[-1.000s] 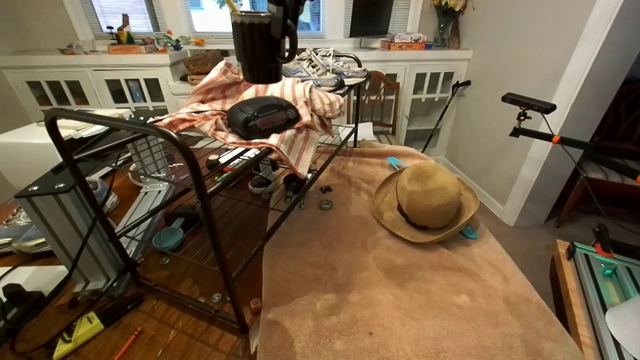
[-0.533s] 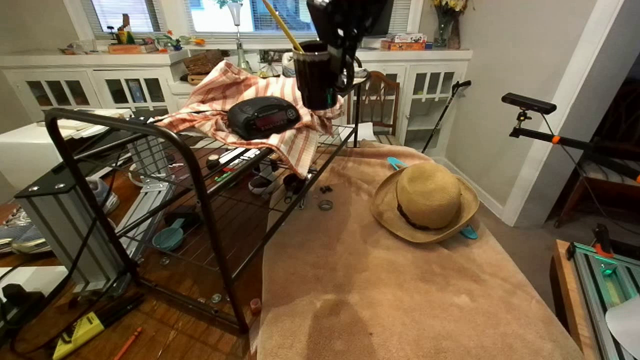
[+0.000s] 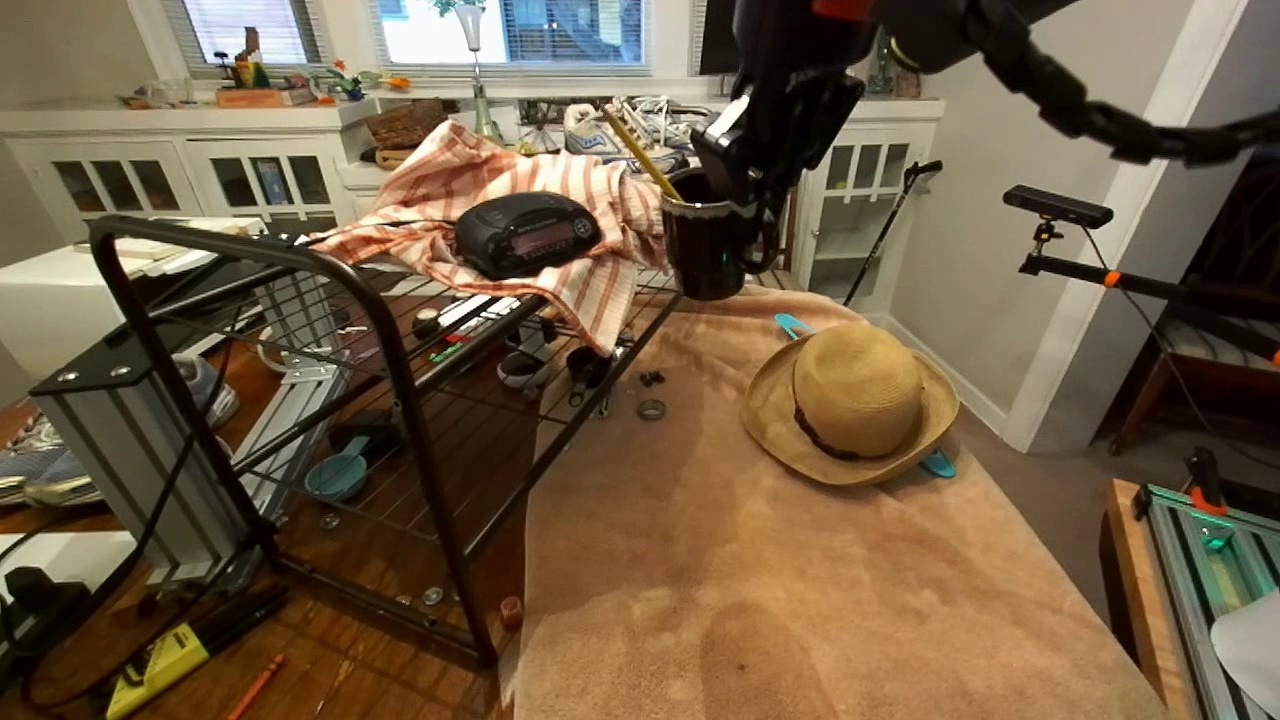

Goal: Remove the black cup from the top rack and put it on the towel on the table

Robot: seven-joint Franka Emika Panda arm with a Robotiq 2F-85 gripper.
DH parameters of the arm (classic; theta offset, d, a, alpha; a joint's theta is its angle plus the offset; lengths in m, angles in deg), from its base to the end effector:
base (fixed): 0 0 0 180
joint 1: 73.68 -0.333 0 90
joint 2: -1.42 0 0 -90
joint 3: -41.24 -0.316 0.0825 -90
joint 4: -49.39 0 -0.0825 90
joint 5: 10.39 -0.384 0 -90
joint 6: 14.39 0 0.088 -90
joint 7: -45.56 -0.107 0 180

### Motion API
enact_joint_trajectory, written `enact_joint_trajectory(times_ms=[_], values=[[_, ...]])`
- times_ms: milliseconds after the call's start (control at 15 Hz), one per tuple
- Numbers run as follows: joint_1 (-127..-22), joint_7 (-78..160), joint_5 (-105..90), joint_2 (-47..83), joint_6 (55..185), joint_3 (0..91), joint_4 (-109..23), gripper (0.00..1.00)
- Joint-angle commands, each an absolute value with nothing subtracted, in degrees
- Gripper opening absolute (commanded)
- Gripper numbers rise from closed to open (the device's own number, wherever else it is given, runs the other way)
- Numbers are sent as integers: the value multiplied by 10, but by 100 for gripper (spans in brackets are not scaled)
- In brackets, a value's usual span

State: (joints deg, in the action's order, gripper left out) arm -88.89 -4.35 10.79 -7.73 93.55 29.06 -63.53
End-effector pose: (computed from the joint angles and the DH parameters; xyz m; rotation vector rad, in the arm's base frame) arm 0.4725 0.2211 0.5503 2.8185 -0.4136 0.4252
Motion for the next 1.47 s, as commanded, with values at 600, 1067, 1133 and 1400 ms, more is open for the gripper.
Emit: enact_joint_trajectory(times_ms=[600,1067,1133,1400], values=[[-855,-123,70,-75,1051,277,-720,4],[-844,-93,-18,-92,1226,287,-860,4],[-843,-88,-18,-92,1248,286,-879,4],[-836,-89,6,-87,1316,281,-946,4]])
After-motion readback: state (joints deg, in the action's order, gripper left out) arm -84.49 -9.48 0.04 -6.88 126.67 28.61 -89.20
